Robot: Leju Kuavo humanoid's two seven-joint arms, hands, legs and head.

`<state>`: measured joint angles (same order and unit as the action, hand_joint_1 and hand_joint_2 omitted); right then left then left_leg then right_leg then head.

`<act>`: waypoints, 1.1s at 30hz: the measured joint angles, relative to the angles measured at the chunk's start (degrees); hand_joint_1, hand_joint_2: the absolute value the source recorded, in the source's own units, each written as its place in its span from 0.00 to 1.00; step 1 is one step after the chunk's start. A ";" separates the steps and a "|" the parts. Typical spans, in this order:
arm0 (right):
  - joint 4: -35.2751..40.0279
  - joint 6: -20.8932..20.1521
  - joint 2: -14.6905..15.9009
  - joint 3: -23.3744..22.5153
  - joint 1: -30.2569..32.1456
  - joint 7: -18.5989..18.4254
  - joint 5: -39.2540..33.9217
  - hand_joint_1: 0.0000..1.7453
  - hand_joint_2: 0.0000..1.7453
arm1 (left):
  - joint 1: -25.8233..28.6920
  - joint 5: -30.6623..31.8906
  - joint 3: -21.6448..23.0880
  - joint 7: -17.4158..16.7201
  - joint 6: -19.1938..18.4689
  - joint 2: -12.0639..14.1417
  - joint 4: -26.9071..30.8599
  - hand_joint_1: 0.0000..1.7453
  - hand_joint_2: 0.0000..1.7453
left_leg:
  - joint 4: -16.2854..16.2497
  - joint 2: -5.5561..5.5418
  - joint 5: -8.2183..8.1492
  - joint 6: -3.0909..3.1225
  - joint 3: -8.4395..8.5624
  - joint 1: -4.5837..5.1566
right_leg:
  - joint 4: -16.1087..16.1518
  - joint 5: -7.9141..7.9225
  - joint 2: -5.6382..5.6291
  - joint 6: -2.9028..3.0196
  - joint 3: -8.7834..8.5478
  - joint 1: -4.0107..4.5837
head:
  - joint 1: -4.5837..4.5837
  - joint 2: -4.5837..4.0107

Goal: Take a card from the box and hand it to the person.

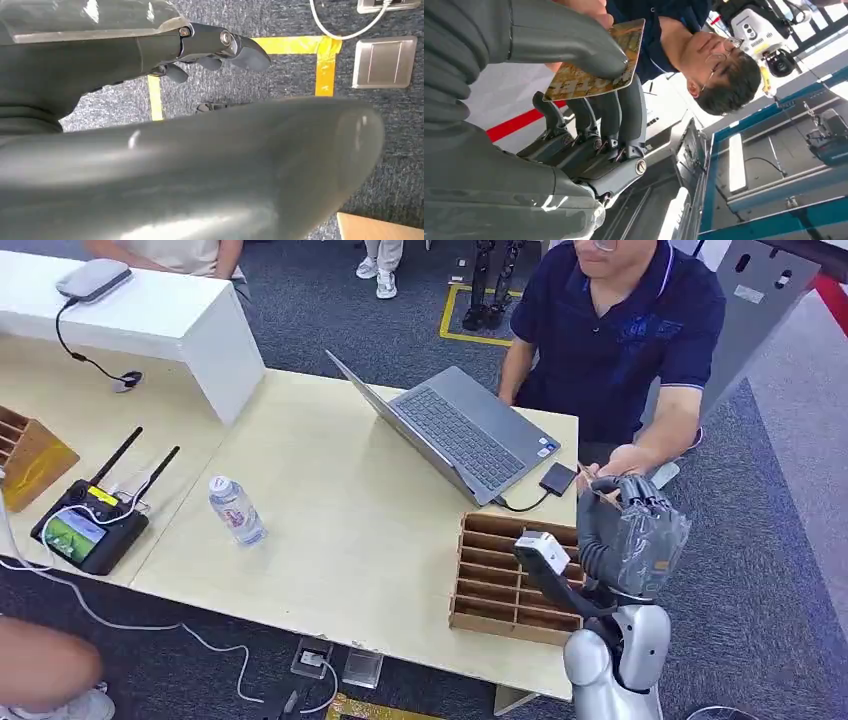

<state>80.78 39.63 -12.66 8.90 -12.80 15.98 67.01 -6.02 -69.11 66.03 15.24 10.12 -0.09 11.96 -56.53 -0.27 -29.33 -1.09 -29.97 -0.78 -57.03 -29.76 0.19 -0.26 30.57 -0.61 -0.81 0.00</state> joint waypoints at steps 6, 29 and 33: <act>0.00 0.00 -0.02 -0.31 0.19 -0.39 -0.09 0.00 1.00 | 0.00 0.20 0.24 0.81 -2.51 0.02 0.09 0.00 0.00 | 0.00 0.00 0.00 0.00 0.00 0.00 | 0.00 0.00 0.00 0.00 0.00 0.00 | 0.00 0.00; 3.49 -19.42 17.02 20.15 1.11 -10.88 -83.69 0.00 1.00 | -0.02 -2.58 0.61 0.59 -2.47 0.77 0.13 0.00 0.00 | -0.02 -0.04 0.00 0.00 -0.02 0.00 | 0.01 0.00 0.04 0.00 0.02 0.00 | 0.00 0.00; 5.50 -20.63 20.07 21.89 3.12 -11.32 -84.93 0.00 1.00 | 0.00 -3.02 0.61 0.65 -2.23 0.85 0.13 0.00 0.00 | -0.02 -0.04 0.00 0.00 -0.01 0.00 | 0.01 0.00 0.03 0.00 0.01 0.00 | 0.00 0.00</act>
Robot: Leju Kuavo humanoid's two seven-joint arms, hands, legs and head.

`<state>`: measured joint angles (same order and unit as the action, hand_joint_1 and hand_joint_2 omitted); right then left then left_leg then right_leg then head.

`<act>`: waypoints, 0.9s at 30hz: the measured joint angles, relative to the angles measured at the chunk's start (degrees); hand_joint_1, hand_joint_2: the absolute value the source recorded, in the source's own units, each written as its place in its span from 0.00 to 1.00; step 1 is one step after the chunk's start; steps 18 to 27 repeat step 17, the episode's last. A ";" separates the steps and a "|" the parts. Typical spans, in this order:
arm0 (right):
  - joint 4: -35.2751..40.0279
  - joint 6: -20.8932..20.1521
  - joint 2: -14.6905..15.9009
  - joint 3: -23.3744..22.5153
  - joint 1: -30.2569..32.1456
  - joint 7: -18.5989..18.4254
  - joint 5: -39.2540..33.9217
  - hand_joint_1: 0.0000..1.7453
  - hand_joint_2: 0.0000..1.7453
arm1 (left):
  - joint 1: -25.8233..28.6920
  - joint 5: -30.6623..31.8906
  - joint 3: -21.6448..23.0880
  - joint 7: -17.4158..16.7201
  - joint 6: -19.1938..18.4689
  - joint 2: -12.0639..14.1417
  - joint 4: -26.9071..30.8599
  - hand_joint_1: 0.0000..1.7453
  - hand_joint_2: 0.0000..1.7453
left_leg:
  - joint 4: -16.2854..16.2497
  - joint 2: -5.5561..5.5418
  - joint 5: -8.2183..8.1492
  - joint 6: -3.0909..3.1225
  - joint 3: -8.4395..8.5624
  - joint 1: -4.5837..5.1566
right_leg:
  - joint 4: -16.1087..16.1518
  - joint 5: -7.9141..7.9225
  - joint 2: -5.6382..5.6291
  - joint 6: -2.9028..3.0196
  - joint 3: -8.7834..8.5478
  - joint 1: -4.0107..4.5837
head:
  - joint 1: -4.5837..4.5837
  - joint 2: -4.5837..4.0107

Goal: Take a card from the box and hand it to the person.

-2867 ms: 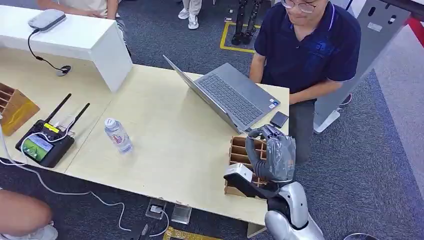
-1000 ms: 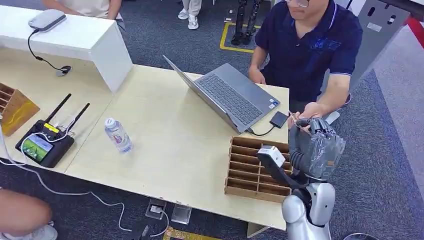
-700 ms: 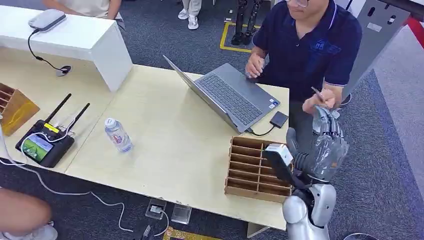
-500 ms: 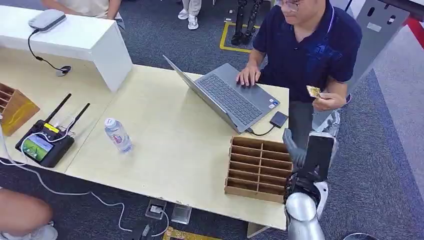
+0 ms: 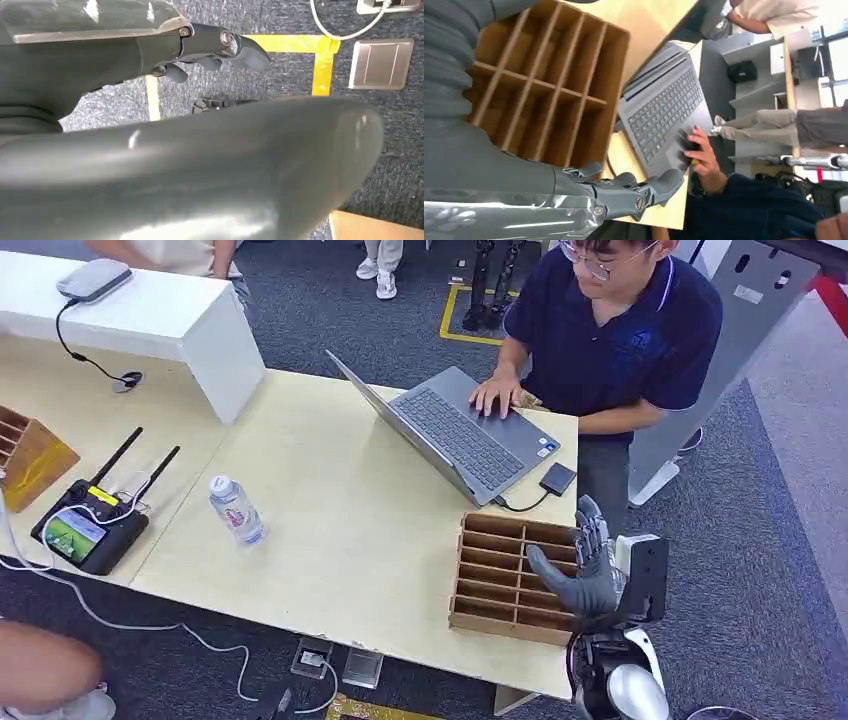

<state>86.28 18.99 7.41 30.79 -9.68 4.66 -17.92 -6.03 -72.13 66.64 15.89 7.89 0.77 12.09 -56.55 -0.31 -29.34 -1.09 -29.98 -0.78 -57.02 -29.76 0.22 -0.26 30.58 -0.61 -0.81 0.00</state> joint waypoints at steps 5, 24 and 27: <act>2.33 -0.48 2.95 1.38 1.94 0.04 -0.94 0.00 1.00 | 0.01 -0.46 0.00 0.00 0.26 0.02 0.00 0.00 0.00 | 0.00 0.00 0.00 0.00 0.00 0.00 | -0.01 0.00 0.00 0.00 -0.01 0.00 | 0.00 0.00; 7.11 -0.04 7.15 2.58 4.54 0.15 2.64 0.00 1.00 | 0.00 -0.92 -0.02 -0.02 0.35 0.02 0.00 0.00 0.00 | 0.00 0.01 0.00 0.00 0.01 0.00 | -0.01 0.00 -0.01 0.00 0.00 0.00 | 0.00 0.00; 7.11 -0.04 7.15 2.58 4.54 0.15 2.64 0.00 1.00 | 0.00 -0.92 -0.02 -0.02 0.35 0.02 0.00 0.00 0.00 | 0.00 0.01 0.00 0.00 0.01 0.00 | -0.01 0.00 -0.01 0.00 0.00 0.00 | 0.00 0.00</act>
